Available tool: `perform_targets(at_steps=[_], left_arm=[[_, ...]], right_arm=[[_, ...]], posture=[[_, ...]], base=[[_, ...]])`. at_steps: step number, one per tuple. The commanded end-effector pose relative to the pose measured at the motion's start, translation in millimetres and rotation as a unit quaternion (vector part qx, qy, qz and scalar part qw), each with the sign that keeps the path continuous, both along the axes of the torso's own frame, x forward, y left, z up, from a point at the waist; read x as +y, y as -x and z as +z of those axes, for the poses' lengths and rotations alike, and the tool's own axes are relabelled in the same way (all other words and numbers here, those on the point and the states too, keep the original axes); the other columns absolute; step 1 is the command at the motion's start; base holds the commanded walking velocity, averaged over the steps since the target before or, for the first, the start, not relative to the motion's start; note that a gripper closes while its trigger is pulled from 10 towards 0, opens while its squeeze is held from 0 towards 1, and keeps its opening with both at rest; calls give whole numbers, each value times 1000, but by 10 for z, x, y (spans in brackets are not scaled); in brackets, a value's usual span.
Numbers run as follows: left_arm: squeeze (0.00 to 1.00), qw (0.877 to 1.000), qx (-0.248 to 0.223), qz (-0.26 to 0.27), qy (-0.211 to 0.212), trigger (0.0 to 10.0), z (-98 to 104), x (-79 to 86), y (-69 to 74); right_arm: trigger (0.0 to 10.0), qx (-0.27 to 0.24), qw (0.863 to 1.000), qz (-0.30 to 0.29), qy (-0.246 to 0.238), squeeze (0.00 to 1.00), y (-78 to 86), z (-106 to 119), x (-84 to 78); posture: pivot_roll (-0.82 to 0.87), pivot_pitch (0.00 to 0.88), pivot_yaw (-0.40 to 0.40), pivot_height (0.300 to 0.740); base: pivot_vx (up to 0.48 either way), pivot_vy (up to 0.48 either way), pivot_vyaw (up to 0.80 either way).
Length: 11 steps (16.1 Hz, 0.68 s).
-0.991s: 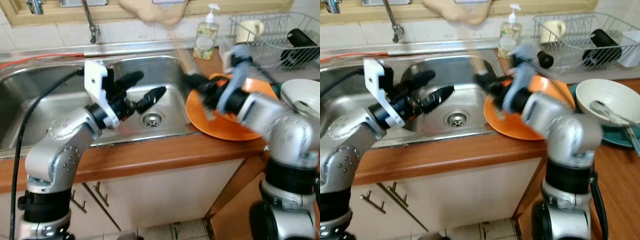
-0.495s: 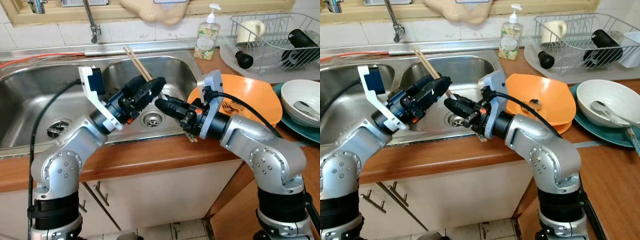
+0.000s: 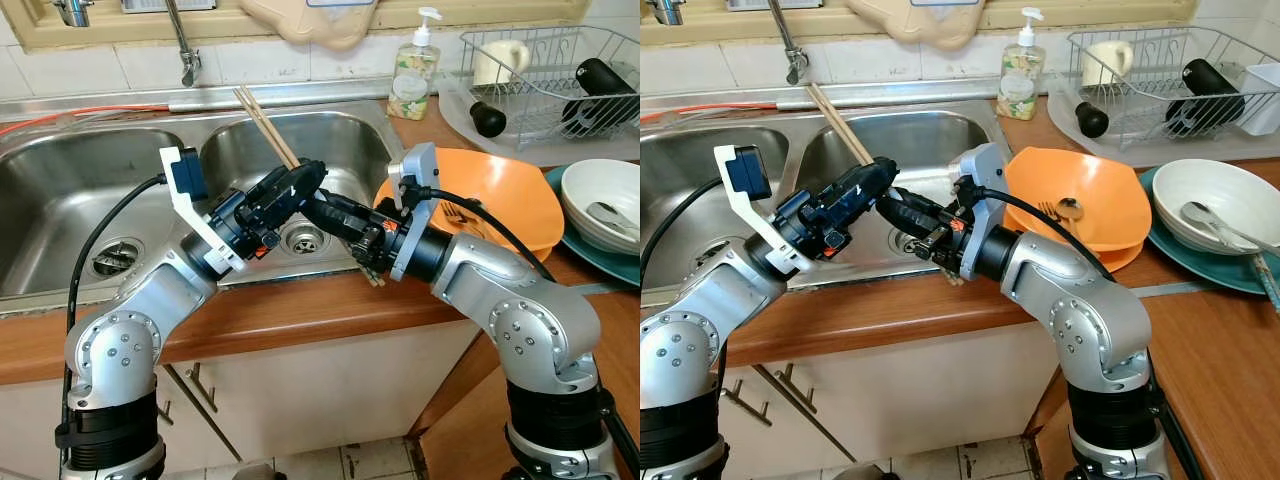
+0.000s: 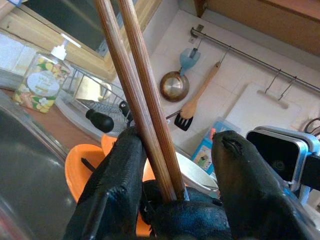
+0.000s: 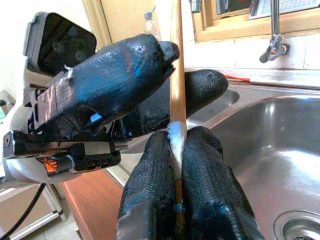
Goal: Kitchen organization
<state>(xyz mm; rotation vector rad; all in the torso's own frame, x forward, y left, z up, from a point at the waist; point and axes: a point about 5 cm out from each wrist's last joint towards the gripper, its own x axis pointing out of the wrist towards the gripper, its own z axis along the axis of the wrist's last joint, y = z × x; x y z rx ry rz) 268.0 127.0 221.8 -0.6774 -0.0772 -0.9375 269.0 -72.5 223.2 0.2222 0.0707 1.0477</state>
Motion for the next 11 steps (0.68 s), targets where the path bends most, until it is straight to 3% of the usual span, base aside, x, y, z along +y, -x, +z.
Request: perform_targets(at_steps=[1,11], left_arm=[[0,1000,3,1,-2,0,2,16,13],[0,1000,18,7,10,0,-61,27,10]], right_arm=[[0,2,1000,0,-6,0,13,-14,2],[0,13,1000,22,-12,0,52,-10,6]], posture=[[-77,0,51,740],[-87,0,51,740]], base=[[0,0,0],[0,0,0]])
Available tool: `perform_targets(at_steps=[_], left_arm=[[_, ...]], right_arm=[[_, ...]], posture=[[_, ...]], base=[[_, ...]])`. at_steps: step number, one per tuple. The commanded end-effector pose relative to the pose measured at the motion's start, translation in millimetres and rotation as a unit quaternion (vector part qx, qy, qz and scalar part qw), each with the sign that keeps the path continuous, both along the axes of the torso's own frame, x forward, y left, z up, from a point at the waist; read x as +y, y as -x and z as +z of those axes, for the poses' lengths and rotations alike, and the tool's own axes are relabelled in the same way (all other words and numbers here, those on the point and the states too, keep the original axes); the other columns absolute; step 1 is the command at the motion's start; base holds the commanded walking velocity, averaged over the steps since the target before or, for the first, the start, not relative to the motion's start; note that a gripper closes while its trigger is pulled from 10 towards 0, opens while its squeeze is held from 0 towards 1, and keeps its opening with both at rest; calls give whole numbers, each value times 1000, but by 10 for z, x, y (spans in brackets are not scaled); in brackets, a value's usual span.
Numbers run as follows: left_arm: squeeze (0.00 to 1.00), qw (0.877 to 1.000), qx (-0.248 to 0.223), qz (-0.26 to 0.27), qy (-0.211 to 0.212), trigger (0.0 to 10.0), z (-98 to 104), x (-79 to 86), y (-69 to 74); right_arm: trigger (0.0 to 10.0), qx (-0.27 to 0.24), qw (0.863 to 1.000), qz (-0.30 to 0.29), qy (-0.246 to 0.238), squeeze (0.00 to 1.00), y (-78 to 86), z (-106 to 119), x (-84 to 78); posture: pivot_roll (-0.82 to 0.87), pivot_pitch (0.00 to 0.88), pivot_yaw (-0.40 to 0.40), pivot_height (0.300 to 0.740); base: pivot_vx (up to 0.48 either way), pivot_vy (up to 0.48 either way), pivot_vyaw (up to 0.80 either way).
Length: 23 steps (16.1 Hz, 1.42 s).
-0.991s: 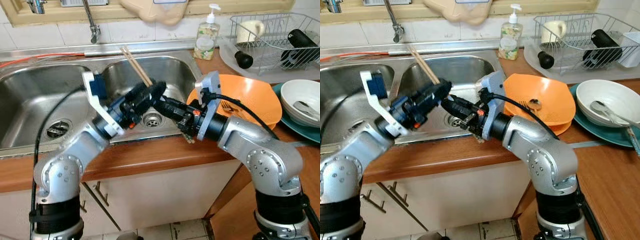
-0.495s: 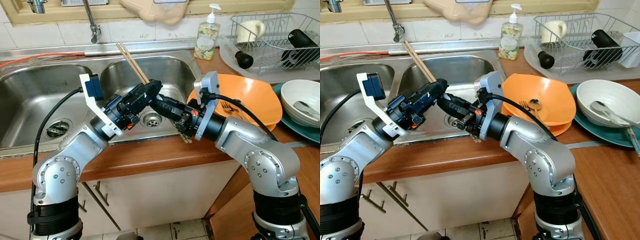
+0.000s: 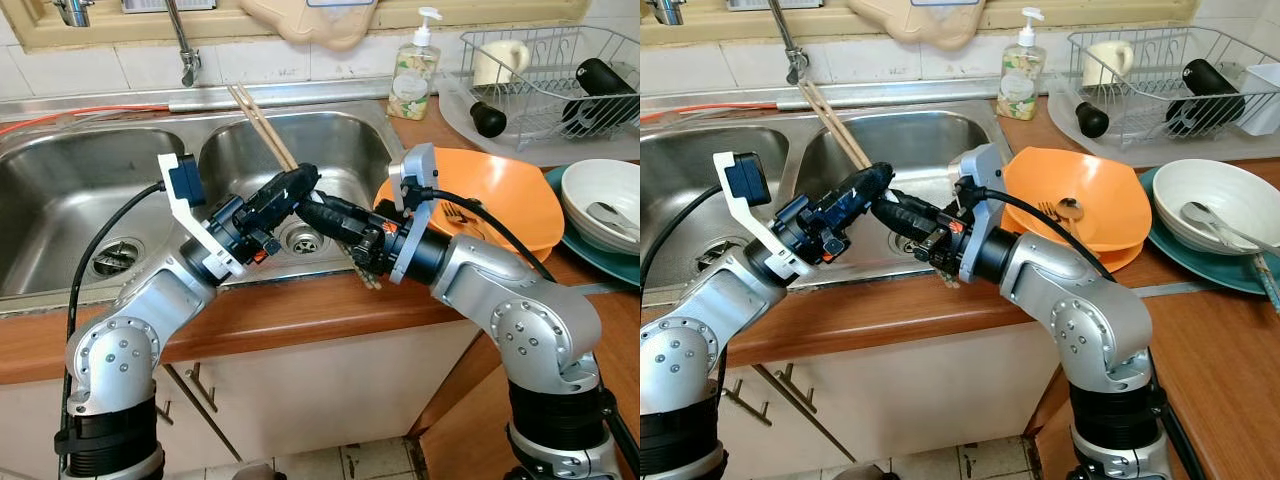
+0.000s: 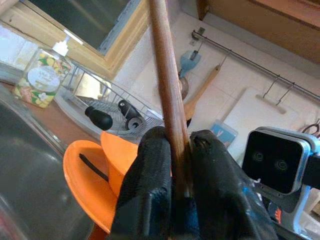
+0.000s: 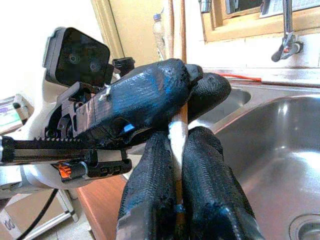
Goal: Kitchen organization
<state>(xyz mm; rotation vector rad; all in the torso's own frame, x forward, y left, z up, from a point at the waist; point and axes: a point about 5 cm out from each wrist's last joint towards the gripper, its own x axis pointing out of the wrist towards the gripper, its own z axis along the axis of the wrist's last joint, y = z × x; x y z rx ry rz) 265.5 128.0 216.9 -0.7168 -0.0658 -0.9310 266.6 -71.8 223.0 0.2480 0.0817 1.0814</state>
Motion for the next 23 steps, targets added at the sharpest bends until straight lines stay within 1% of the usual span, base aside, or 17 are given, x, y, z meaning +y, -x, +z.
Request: perform_targets(at_steps=[1,5,6,7,8,9,11,12,13,16,17,18,19,20,22,23], left_arm=[[0,1000,5,9,-4,0,-15,22,-13],[0,1000,8,12,-7,0,-30,27,-8],[0,1000,8,14,-8,0,-32,32,-12],[0,1000,12,22,-9,0,-37,45,-25],[0,1000,14,27,-8,0,-34,55,-39],[0,999,13,33,-4,0,-23,73,-61],[0,999,15,48,-2,0,-11,106,-95],[0,998,19,60,-6,0,-5,132,-125],[0,996,23,83,-9,0,12,186,-184],[0,986,48,156,-13,0,18,390,-420],[0,985,52,163,-16,0,12,405,-450],[0,978,75,189,-39,0,-32,440,-560],[0,974,90,203,-53,0,-63,455,-620],[0,961,118,234,-83,0,-121,480,-764],[0,944,157,275,-91,0,-165,516,-971],[0,931,180,302,-97,0,-193,542,-1094]], right_arm=[[0,4,1000,6,-2,0,30,-9,2],[0,3,1000,3,7,0,29,-26,7],[10000,-3,1000,-3,13,0,19,-24,7],[10000,-10,1000,-14,21,0,0,-26,6],[10000,-9,1000,-18,19,90,-13,-26,5],[10000,-1,1000,-27,5,1000,-37,-15,-1],[10000,-7,999,-48,6,1000,-69,6,-25],[10000,-14,998,-60,12,757,-81,14,-41],[10000,-19,997,-66,15,0,-79,32,-55],[10000,-32,996,-77,34,0,-28,47,-92],[10000,-33,996,-78,36,0,-26,46,-96],[10000,-37,995,-84,50,0,-18,40,-107],[10000,-40,994,-87,57,0,-17,38,-113],[10000,-48,991,-101,77,0,-18,33,-128],[10000,-56,986,-123,93,0,-22,40,-140],[10000,-60,983,-139,99,0,-19,47,-138]], posture=[[-86,0,50,740],[-85,0,50,740],[-84,0,50,740],[-84,0,49,740],[-85,0,49,740],[-85,0,48,740],[-87,0,50,740],[-87,0,50,740],[-88,0,53,740],[-97,0,60,740],[-101,0,60,740],[-103,0,61,740],[-108,0,63,740],[-113,0,66,740],[-119,0,62,740],[-120,0,61,740]], base=[[0,0,0],[0,0,0],[0,0,0],[0,0,0],[0,0,0],[0,0,0],[0,0,0],[0,0,0],[0,0,0],[0,0,0],[0,0,0],[0,0,0],[0,0,0],[0,0,0],[0,0,0],[0,0,0]])
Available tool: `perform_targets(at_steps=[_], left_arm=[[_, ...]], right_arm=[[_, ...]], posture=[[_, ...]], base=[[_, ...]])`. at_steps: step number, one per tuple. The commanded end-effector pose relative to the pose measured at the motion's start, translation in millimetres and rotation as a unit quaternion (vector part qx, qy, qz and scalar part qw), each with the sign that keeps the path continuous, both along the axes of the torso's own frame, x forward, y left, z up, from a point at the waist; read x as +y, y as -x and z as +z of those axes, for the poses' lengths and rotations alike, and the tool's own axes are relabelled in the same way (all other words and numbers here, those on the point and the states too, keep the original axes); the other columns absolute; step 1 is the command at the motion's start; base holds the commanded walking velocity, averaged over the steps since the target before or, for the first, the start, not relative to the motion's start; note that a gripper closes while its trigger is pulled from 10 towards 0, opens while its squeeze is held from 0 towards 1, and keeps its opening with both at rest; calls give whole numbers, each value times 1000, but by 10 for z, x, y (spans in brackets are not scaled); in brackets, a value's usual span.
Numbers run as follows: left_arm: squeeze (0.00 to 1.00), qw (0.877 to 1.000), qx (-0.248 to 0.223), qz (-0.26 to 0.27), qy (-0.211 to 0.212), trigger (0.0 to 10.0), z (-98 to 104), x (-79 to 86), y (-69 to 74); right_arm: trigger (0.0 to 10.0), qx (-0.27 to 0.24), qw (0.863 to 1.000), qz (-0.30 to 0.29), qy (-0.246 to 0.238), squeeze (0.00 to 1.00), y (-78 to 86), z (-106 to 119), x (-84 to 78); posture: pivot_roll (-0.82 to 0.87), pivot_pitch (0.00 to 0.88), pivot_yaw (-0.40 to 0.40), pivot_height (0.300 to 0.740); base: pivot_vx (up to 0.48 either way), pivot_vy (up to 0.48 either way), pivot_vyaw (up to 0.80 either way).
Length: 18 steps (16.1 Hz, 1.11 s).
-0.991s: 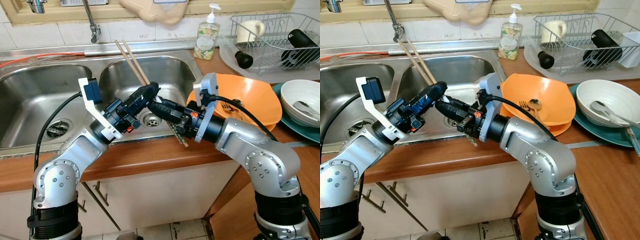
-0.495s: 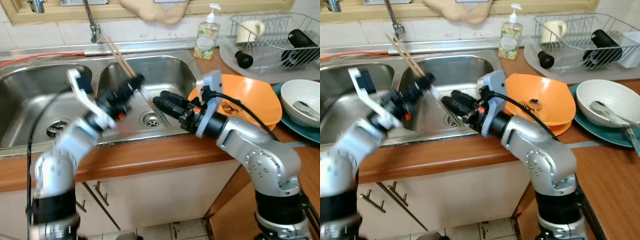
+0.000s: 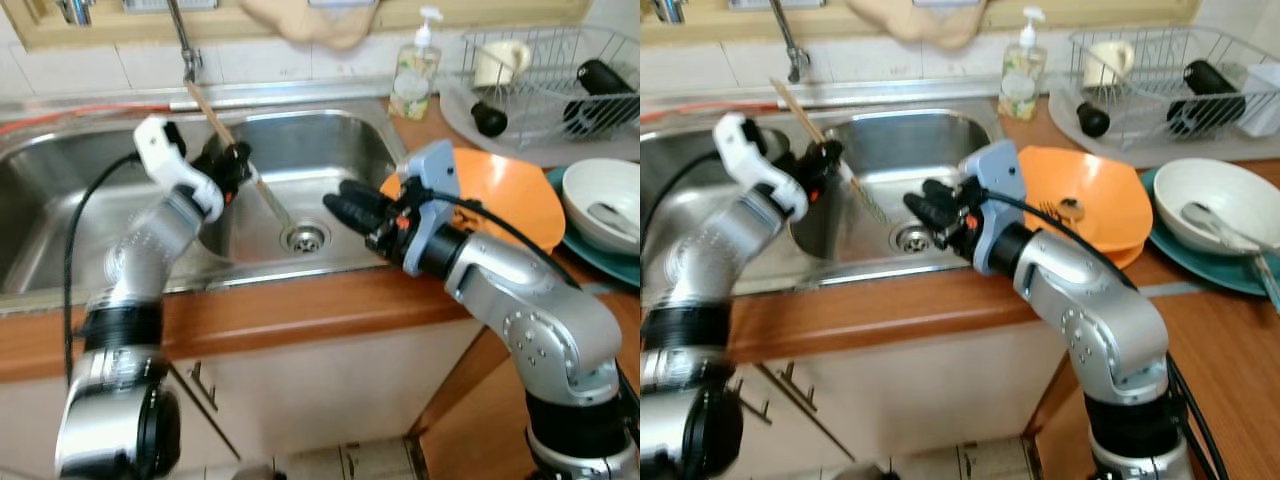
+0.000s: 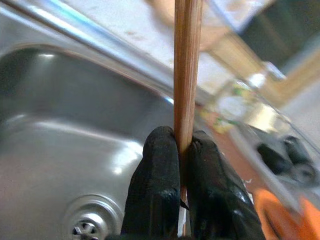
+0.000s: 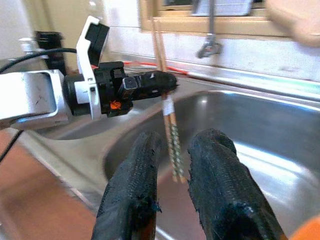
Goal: Kitchen organization
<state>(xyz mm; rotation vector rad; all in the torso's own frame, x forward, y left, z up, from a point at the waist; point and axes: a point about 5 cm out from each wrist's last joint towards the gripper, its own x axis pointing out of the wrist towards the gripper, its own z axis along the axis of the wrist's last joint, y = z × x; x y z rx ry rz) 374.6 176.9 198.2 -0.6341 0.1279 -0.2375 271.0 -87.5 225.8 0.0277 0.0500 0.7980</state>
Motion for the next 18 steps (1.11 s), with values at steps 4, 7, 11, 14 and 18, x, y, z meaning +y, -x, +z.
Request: perform_targets(at_steps=[4,7,11,14,18], left_arm=[[0,997,64,32,-20,10000,-135,-10,-167],[1000,995,90,19,-31,10000,-201,-75,-232],[1000,995,92,-11,-49,10000,-195,-97,-236],[1000,990,63,-30,-120,10000,-120,-84,-221],[1000,955,-59,-59,-284,10000,179,24,8]], right_arm=[[10000,-8,999,-35,14,0,49,-9,37],[10000,-8,998,-68,16,0,73,-23,37],[10000,-15,994,-109,27,0,45,-27,-8],[10000,-31,990,-137,34,0,34,-13,-29],[10000,-58,987,-147,-11,0,106,88,-4]], posture=[[-132,0,72,740],[-136,0,78,740],[-129,0,69,740],[-125,0,69,740],[-113,0,61,740]], base=[[0,0,0],[0,0,0],[0,0,0],[0,0,0],[0,0,0]])
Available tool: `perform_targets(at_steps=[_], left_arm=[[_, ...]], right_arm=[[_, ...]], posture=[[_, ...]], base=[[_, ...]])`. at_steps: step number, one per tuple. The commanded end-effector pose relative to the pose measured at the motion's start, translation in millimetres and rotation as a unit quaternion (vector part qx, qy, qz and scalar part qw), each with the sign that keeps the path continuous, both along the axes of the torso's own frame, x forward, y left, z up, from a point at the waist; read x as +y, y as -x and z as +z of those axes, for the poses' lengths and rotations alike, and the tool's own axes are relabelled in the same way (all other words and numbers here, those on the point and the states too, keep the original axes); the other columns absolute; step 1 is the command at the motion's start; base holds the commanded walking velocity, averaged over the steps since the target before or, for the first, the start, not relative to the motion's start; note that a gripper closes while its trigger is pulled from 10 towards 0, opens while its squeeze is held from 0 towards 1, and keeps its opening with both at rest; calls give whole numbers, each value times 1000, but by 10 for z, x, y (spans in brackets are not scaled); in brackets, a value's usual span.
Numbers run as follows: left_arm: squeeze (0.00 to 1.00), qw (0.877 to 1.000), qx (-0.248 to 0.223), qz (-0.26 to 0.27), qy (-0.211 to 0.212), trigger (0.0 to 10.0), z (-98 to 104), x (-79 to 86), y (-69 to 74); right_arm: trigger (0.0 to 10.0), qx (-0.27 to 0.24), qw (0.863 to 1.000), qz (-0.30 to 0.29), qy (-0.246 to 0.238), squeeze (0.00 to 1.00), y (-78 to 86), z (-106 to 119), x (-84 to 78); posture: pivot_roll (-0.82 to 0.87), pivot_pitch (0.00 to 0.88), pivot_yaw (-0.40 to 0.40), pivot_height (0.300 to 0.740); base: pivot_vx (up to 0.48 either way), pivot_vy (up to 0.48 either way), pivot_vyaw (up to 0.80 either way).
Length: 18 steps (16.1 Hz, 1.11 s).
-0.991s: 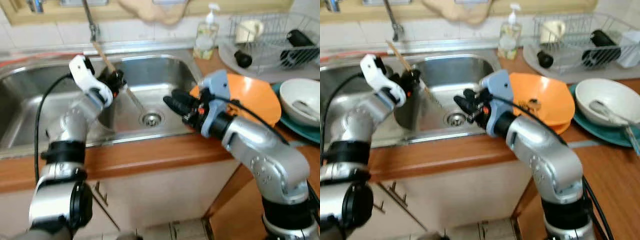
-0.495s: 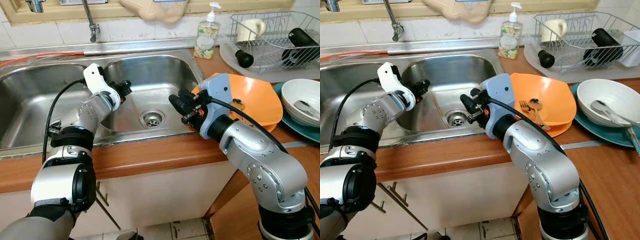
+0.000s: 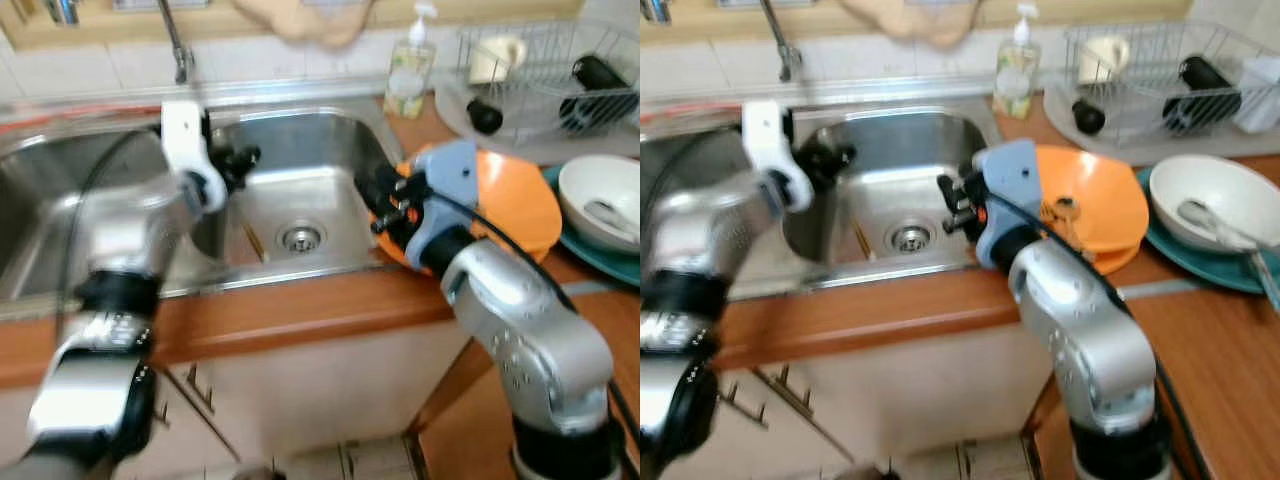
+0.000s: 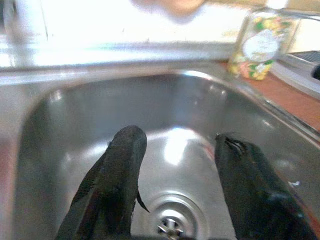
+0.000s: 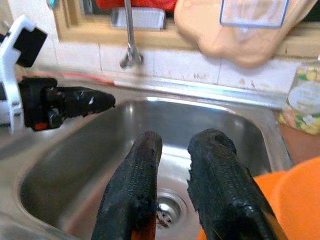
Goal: Kitchen organization
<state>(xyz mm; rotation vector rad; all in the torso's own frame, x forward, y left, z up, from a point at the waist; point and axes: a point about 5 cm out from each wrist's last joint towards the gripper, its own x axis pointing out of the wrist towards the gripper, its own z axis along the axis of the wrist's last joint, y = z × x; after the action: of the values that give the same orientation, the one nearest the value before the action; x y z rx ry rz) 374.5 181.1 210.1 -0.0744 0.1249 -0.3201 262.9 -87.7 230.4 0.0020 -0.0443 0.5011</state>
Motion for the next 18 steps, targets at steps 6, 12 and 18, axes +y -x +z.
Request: perform_targets(at_steps=[6,12,18], left_arm=[[0,977,-94,-86,-168,10000,270,32,665],[0,980,-79,-125,-137,10000,207,-131,1154],[0,991,-110,-19,-68,10000,41,-303,1110]], right_arm=[[10000,-29,998,1,-57,0,168,101,-52],[10000,-24,998,-19,-59,0,291,34,-182],[10000,-43,995,-63,-69,1000,296,66,-272]], posture=[[-93,0,45,740],[-72,0,40,740],[-94,0,40,740]], base=[[0,0,0],[0,0,0],[0,0,0]])
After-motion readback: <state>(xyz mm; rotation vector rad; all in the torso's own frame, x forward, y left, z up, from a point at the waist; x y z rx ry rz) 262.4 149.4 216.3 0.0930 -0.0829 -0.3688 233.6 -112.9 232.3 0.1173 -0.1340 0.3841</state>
